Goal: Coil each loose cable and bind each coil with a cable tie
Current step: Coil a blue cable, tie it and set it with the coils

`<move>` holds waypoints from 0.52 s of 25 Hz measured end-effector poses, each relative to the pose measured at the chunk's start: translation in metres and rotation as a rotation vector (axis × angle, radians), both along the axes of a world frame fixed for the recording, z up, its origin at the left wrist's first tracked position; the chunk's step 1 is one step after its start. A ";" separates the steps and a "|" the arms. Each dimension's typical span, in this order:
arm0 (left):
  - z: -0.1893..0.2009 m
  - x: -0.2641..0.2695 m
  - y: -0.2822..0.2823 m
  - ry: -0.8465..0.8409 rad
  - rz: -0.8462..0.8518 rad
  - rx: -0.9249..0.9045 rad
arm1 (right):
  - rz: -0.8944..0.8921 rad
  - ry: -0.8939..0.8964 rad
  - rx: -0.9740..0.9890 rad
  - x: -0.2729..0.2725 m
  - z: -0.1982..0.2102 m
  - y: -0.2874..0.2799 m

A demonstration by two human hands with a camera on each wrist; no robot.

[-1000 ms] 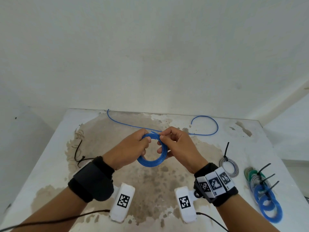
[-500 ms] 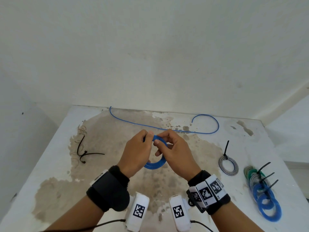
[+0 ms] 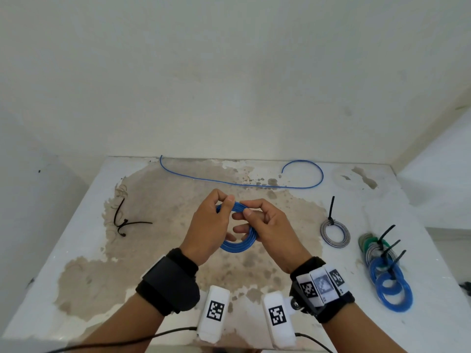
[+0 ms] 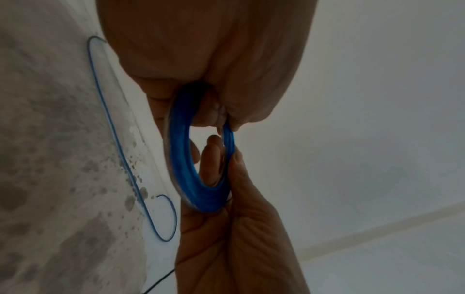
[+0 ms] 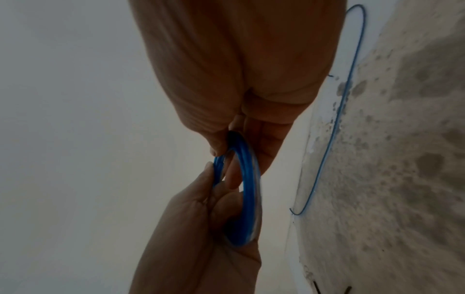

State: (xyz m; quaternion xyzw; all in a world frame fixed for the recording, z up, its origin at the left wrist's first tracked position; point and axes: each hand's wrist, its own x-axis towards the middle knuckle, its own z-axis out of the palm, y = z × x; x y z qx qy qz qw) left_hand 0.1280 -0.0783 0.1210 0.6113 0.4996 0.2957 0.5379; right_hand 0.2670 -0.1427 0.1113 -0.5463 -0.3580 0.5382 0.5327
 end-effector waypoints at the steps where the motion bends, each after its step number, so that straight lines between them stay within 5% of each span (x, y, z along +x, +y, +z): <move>1: 0.002 0.004 -0.004 -0.009 -0.008 -0.008 | -0.001 0.036 -0.010 0.004 0.000 -0.004; 4: 0.004 0.013 -0.009 -0.028 0.016 -0.030 | 0.093 0.139 -0.059 0.015 -0.003 -0.018; 13: -0.004 0.017 -0.015 -0.100 0.111 -0.131 | 0.149 0.060 -0.038 0.016 -0.018 -0.036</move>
